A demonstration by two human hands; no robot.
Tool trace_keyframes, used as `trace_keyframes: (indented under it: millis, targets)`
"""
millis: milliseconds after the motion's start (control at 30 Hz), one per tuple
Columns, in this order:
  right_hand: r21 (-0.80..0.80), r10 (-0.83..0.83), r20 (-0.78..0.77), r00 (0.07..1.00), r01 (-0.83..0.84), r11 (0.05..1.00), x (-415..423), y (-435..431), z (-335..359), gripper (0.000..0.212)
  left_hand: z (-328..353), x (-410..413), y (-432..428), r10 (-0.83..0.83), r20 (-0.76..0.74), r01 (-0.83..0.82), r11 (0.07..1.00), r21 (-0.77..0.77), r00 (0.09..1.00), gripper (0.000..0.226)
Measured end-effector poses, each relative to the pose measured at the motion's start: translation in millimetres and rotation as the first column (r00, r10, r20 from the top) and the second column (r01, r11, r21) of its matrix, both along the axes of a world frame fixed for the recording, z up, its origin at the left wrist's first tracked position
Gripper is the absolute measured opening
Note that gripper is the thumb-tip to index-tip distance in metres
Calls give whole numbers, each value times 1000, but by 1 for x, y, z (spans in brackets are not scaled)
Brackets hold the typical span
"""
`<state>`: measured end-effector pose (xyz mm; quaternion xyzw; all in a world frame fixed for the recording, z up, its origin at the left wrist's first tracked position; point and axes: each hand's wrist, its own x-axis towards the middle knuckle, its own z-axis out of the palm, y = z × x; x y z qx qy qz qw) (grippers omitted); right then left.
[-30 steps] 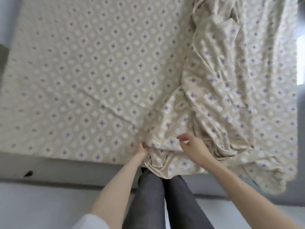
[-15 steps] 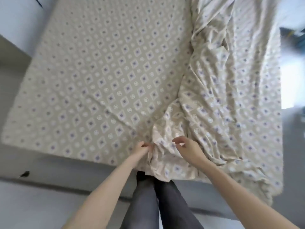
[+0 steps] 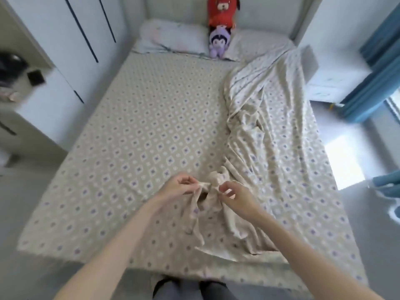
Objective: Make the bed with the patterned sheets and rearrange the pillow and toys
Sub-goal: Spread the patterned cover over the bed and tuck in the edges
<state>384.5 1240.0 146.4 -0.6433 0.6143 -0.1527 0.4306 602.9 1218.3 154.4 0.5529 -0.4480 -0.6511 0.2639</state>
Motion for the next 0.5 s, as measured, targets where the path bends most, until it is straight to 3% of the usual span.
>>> trace_keyframes:
  millis: [133,300,400,500]
  targets:
    - [-82,-218,-39,975,214,973,6,-7,7,15,23,19,-25,-108,-26,105,990,-96,994,9]
    - [-89,-626,-88,775,620,780,23,-8,13,7,44,57,-59,-268,-188,241,958,-157,945,10]
    - [-194,-712,-170,682,685,702,49,0,19,5,63,84,-75,-340,-176,301,929,-215,924,10]
    - [-275,-653,-134,745,605,747,90,7,28,12,83,103,-87,-344,-196,296,925,-238,918,10]
